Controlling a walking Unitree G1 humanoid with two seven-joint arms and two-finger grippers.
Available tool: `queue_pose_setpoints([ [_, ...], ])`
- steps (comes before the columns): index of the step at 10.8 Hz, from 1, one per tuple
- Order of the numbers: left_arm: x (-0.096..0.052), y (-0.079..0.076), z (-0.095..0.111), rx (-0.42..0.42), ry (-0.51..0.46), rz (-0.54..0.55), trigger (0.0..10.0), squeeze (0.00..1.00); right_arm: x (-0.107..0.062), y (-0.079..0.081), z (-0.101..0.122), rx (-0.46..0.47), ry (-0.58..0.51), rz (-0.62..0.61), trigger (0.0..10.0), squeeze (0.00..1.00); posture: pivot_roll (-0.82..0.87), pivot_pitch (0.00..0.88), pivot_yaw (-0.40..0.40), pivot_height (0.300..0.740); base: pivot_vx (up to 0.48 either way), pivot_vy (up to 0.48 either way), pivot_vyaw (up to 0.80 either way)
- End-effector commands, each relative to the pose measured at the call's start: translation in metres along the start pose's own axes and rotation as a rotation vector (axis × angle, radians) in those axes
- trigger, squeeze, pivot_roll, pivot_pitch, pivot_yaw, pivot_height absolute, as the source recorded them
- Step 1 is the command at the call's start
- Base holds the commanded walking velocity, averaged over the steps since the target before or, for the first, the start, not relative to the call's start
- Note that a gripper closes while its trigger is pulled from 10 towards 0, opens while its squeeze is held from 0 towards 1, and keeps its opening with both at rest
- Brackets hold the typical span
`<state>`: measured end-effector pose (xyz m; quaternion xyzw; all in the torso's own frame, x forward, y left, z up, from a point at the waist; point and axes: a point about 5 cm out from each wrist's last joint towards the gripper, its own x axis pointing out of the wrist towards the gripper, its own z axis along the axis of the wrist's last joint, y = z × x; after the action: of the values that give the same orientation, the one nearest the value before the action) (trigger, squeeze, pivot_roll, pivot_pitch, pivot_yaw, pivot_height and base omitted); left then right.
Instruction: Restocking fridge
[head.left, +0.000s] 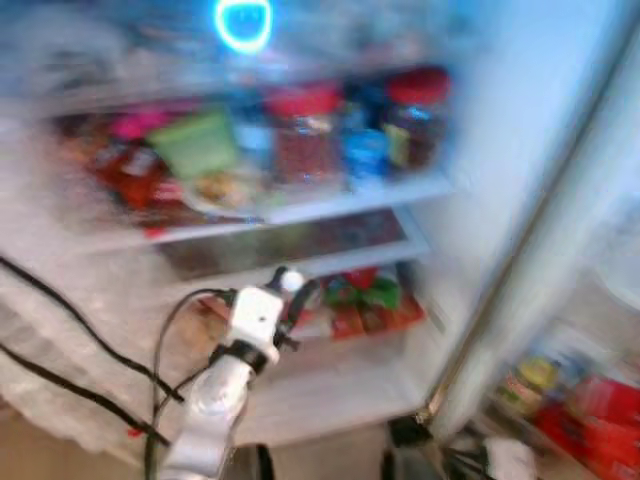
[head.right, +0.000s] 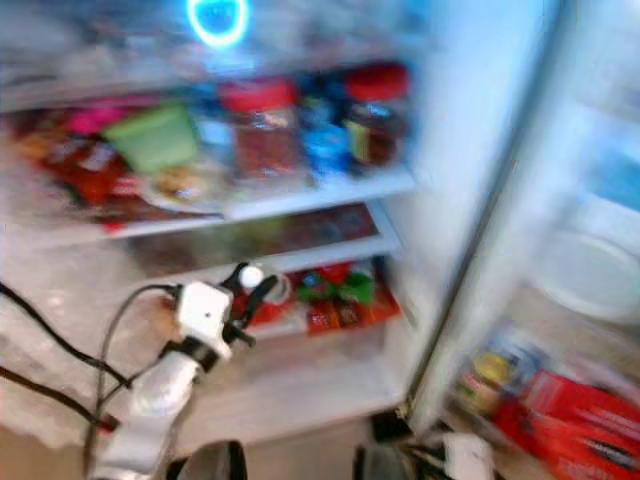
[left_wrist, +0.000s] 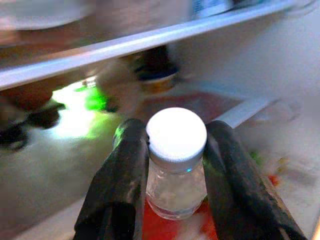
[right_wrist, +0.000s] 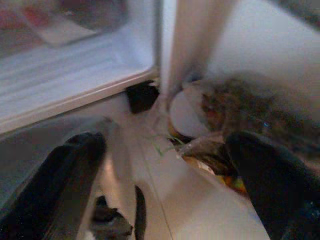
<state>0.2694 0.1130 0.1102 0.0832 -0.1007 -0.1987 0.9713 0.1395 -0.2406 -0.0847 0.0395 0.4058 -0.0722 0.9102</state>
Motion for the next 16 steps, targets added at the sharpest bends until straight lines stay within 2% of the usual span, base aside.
queue_pose_setpoints([
  [1,-0.004,0.007,0.002,0.035,0.005,0.028,10.0,0.00,0.000,0.006,-0.004,0.016,0.014,0.011,10.0,0.00,-0.03,0.020,0.027,0.602,0.000,0.000,0.00],
  [3,-0.006,0.010,0.016,0.060,-0.051,0.081,10.0,0.00,0.000,0.006,-0.005,0.013,0.014,0.016,10.0,0.00,-0.03,0.021,0.028,0.602,0.000,0.000,0.00],
  [4,-0.002,0.014,0.026,0.085,-0.102,0.114,10.0,0.00,-0.001,0.006,-0.007,0.015,0.021,0.016,10.0,0.00,-0.03,0.022,0.027,0.602,0.000,0.000,0.00],
  [7,0.012,0.029,0.036,0.171,-0.176,0.178,10.0,0.00,-0.002,0.006,-0.010,0.017,0.034,0.018,10.0,0.00,-0.04,0.022,0.030,0.602,0.000,0.000,0.00],
  [9,0.016,0.036,0.029,0.160,-0.176,0.226,10.0,0.00,-0.003,0.006,-0.013,0.018,0.042,0.016,10.0,0.00,-0.04,0.023,0.026,0.602,0.000,0.000,0.00],
  [10,0.021,0.037,0.022,0.221,-0.187,0.237,10.0,0.00,-0.003,0.007,-0.013,0.015,0.042,0.025,10.0,0.00,-0.05,0.025,0.019,0.602,0.000,0.000,0.00],
  [13,0.024,0.054,-0.003,0.124,-0.094,0.367,10.0,0.00,-0.002,0.006,-0.011,0.024,0.039,0.021,10.0,0.00,-0.06,0.022,0.010,0.602,0.000,0.000,0.00],
  [15,0.018,0.063,-0.026,0.007,-0.017,0.466,10.0,0.00,-0.002,0.006,-0.010,0.025,0.040,0.020,10.0,0.00,-0.06,0.021,0.007,0.602,0.000,0.000,0.00],
  [16,0.012,0.068,-0.036,-0.079,0.022,0.524,10.0,0.00,-0.001,0.007,-0.009,0.025,0.038,0.024,10.0,0.00,-0.06,0.022,0.006,0.602,0.000,0.000,0.00],
])
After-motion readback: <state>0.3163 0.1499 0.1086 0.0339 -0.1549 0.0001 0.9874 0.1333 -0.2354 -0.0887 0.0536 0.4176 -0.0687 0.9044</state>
